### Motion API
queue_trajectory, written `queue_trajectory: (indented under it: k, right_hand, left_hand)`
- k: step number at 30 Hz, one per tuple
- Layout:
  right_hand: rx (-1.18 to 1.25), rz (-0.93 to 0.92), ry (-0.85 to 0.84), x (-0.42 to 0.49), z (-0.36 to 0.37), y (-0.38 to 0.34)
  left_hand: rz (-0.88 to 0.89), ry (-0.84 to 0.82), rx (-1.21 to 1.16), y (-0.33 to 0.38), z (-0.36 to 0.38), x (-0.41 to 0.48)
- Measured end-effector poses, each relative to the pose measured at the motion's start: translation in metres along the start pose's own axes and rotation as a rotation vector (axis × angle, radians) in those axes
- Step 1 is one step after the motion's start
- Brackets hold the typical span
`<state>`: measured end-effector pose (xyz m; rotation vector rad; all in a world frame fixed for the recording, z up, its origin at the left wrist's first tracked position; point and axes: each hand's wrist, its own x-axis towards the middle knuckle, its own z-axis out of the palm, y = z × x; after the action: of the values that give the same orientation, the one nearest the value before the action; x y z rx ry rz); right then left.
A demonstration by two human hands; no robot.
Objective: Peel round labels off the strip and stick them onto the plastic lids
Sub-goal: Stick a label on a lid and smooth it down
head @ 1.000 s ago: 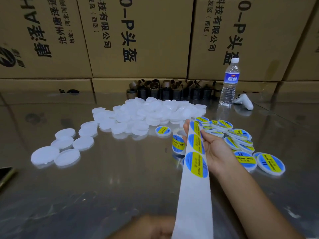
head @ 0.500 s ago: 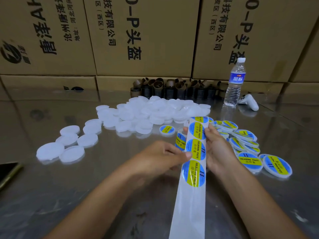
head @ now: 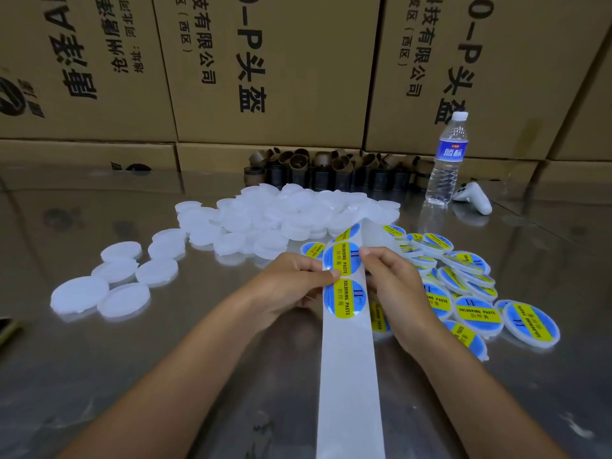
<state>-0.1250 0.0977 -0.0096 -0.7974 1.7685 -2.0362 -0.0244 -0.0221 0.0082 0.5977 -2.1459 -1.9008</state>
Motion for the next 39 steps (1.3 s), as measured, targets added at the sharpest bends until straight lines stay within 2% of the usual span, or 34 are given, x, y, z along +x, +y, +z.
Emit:
queue_trajectory:
  k: [9, 13, 17, 23, 25, 28, 32, 35, 39]
  right_hand:
    - [0.009, -0.006, 0.075, 0.016, 0.003, 0.003]
    - [0.024, 0.003, -0.008, 0.015, 0.005, 0.001]
    - [-0.02, -0.025, -0.108, 0.009, 0.006, 0.002]
    - [-0.115, 0.003, -0.104, 0.009, 0.006, 0.004]
    - [-0.105, 0.025, -0.074, 0.01, 0.004, 0.005]
    - [-0.057, 0.073, -0.024, 0.012, 0.001, 0.005]
    - [0.03, 0.114, 0.014, 0.014, 0.0, 0.001]
    - [0.082, 0.123, 0.007, 0.014, -0.002, 0.0]
    - [0.126, 0.138, -0.028, 0.013, -0.002, -0.002]
  left_hand:
    - [-0.021, 0.023, -0.038, -0.001, -0.001, 0.015]
    - [0.005, 0.078, -0.064, 0.004, 0.0, 0.02]
    - [0.112, 0.137, -0.118, -0.001, -0.001, 0.023]
    - [0.187, 0.204, -0.012, -0.009, -0.006, 0.028]
    - [0.234, 0.304, 0.088, -0.012, -0.01, 0.033]
    - [0.291, 0.561, 0.317, -0.02, -0.024, 0.041]
    - [0.278, 0.781, 0.476, -0.025, -0.045, 0.046]
    - [0.206, 0.762, 0.655, -0.023, -0.052, 0.053]
    - [0.087, 0.605, 0.931, -0.022, -0.053, 0.061]
